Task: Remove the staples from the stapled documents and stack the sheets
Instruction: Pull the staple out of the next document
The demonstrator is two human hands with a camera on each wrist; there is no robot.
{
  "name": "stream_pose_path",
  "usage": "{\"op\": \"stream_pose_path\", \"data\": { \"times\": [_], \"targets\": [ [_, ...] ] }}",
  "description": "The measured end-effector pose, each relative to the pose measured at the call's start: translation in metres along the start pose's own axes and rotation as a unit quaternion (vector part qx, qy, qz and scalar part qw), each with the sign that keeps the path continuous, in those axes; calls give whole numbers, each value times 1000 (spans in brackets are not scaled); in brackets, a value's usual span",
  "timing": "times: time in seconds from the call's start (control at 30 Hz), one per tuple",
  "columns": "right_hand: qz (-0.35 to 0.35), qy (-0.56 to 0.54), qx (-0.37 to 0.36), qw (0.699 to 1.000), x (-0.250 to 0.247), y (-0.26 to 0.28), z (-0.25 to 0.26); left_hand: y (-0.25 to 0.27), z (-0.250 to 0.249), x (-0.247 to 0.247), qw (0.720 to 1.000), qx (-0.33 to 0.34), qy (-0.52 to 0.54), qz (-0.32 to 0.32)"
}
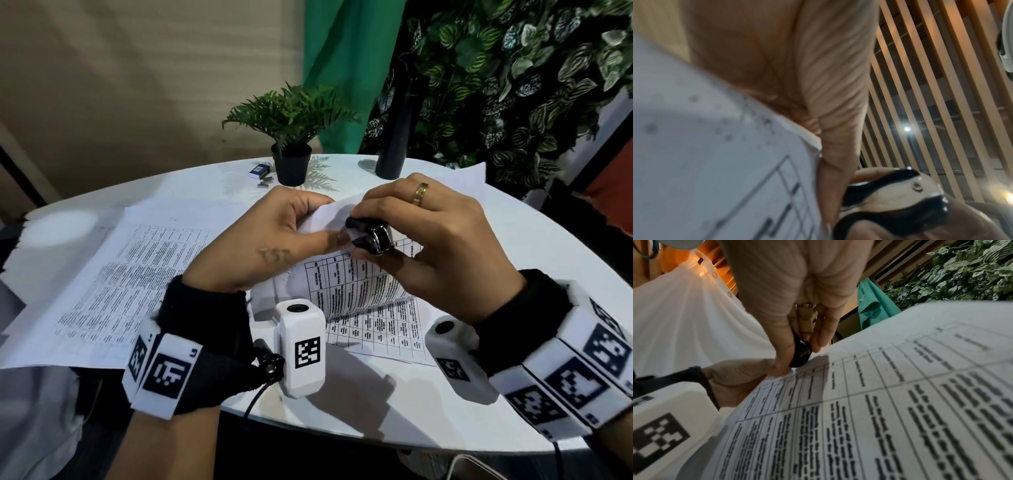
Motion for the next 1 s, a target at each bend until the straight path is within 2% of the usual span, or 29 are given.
{"op": "stream_pose_path", "data": {
  "times": [0.17, 0.33, 0.4, 0.5, 0.6, 0.73, 0.8, 0.93, 1.0],
  "targets": [
    [-9, -30, 47, 998, 0, 0, -3, -2, 3, -3, 999, 1, 12, -30],
    [-19, -120, 119, 985, -7, 4, -7, -4, 7, -5, 997, 0, 23, -71],
    [-55, -181, 178, 966, -10, 8, -10, -4, 7, -6, 996, 2, 23, -88],
    [-110, -291, 291, 905, -4, 16, -11, -3, 7, -6, 993, 0, 23, -115],
    [-90, -298, 377, 872, 12, 20, -9, -3, 5, -4, 992, 2, 16, -128],
    [-41, -297, 407, 863, 26, 16, -2, -2, 0, -1, 990, 17, 5, -138],
    [-46, -310, 417, 853, 28, 14, -1, -1, -2, 0, 988, 29, -10, -148],
    [-60, -379, 450, 806, 28, 12, -5, -2, -2, 0, 985, 53, -44, -157],
    [-67, -380, 447, 807, 27, 10, -6, -4, -2, 1, 985, 58, -42, -160]
  ]
}}
Point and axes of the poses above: each hand's wrist, its own y-axis away from the middle knuckle, its own x-axis out of the palm, z = x × y, the point moved 4 cm from there along -y, towards the middle knuckle, and after that the axes turned 7 degrees about y, right-handed, at the moved point
